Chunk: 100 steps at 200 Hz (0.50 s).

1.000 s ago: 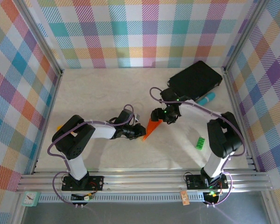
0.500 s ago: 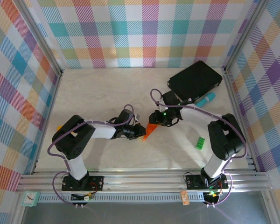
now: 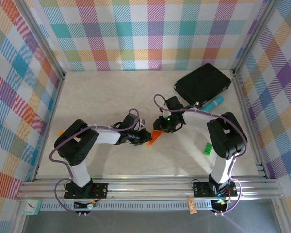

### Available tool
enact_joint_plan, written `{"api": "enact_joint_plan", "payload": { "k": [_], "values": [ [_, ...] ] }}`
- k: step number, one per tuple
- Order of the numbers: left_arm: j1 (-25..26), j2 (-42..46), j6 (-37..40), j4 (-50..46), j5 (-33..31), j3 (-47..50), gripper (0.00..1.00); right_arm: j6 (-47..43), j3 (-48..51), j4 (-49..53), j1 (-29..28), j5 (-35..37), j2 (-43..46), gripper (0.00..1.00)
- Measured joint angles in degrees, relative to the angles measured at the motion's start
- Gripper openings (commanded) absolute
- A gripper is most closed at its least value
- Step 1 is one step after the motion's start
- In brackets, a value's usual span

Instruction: Fold a paper plane with a square sheet of paper (pick it up from the middle)

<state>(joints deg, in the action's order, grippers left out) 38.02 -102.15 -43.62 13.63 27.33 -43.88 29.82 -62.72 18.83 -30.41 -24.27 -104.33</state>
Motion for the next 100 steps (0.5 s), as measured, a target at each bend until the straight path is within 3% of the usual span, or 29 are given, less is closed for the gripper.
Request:
{"api": "enact_joint_plan", "payload": {
  "k": [100],
  "values": [
    [0.00, -0.07, 0.00, 0.00, 0.00, -0.02, 0.16, 0.26, -2.34, 0.50, 0.00, 3.45, -3.45, 0.29]
  ]
}}
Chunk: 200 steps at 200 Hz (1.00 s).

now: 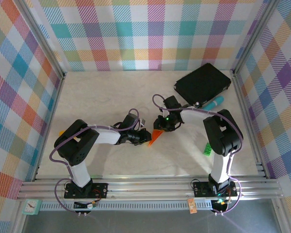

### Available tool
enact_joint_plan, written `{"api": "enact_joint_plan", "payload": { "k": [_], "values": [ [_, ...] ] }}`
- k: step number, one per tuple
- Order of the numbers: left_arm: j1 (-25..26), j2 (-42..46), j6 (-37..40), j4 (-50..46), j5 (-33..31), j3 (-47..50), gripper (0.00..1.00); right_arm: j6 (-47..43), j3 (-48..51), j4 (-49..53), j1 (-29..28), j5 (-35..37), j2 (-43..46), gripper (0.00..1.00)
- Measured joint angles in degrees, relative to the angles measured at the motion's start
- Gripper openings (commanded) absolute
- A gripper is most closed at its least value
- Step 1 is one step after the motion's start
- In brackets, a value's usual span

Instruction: Fold a paper plane with a square sheet of paper (pick it up from the middle)

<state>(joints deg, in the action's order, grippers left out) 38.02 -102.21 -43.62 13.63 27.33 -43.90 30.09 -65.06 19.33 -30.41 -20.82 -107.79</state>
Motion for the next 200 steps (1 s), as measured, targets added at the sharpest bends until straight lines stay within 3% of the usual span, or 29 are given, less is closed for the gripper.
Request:
{"api": "enact_joint_plan", "payload": {
  "k": [200],
  "values": [
    [0.00, 0.00, 0.22, -0.66, -0.39, -0.20, 0.15, 0.61, 2.75, -2.05, 0.50, 0.74, 0.11, 0.29]
  ]
}}
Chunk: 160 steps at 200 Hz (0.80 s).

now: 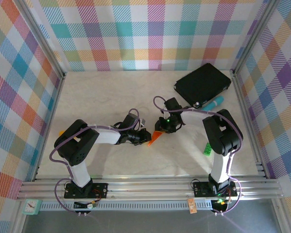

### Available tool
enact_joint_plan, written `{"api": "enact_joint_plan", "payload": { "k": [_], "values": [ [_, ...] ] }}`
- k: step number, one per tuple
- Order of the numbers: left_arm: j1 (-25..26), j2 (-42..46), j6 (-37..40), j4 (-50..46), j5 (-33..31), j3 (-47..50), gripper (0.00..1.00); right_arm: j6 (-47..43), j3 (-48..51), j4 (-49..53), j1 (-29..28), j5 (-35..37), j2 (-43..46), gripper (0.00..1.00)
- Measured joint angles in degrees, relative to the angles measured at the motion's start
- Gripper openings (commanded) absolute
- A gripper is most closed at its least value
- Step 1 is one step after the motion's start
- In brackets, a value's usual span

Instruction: Fold a paper plane with a square sheet of paper (pick it up from the middle)

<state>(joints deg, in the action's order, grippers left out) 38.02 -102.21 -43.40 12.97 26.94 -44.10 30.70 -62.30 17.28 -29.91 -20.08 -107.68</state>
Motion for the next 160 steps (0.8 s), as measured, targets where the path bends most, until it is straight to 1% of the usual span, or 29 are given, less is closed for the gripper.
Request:
{"api": "enact_joint_plan", "payload": {
  "k": [49, 72, 92, 104, 121, 160],
  "values": [
    [0.04, 0.09, 0.22, -1.01, -0.22, -0.48, 0.17, -0.07, 2.64, -3.65, 0.26, -0.61, 1.03, 0.28],
    [0.68, 1.05, 0.74, -2.78, -1.90, -0.94, 0.23, -0.79, 3.28, -4.44, 0.31, -0.61, 1.22, 0.24],
    [1.03, 3.96, 1.29, -7.04, -5.29, -1.05, 0.29, -1.64, 3.58, -4.70, 0.37, -0.50, 1.31, 0.22],
    [1.01, 6.16, 1.81, -9.40, -7.43, -1.22, 0.31, -2.23, 3.72, -4.85, 0.39, -0.50, 1.33, 0.21],
    [1.03, 8.70, 2.34, -11.69, -9.60, -2.38, 0.30, -2.86, 3.74, -4.85, 0.44, -0.48, 1.36, 0.20],
    [2.12, 9.75, 2.58, -10.21, -9.33, -4.61, 0.18, -3.06, 3.87, -4.83, 0.70, -0.20, 1.33, 0.15]
  ]
}}
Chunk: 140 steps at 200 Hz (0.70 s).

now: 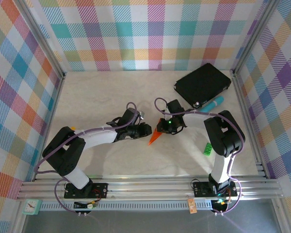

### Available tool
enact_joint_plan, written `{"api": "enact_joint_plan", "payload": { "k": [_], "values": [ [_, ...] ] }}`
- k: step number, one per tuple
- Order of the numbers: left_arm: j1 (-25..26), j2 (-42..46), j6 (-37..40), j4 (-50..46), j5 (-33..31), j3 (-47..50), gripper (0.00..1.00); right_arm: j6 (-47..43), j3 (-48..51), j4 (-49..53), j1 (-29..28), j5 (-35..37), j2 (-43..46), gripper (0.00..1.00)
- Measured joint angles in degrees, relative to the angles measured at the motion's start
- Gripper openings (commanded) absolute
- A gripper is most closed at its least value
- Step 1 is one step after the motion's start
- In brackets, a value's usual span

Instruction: Fold a paper plane with a square sheet of paper (pick it up from the middle)

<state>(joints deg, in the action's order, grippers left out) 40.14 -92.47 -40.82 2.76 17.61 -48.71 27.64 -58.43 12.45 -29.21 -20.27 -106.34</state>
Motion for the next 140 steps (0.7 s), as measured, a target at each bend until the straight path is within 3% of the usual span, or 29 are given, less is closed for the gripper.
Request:
{"api": "enact_joint_plan", "payload": {
  "k": [45, 140],
  "values": [
    [2.01, -5.77, -1.86, 3.30, 3.08, -1.81, 0.08, -0.02, 0.87, -1.18, 0.63, -1.01, 0.00, 0.14],
    [2.01, -13.57, -3.06, 4.85, 5.38, -5.88, 0.05, -0.04, 2.03, -3.17, 1.88, -3.08, 0.00, 0.14]
  ]
}}
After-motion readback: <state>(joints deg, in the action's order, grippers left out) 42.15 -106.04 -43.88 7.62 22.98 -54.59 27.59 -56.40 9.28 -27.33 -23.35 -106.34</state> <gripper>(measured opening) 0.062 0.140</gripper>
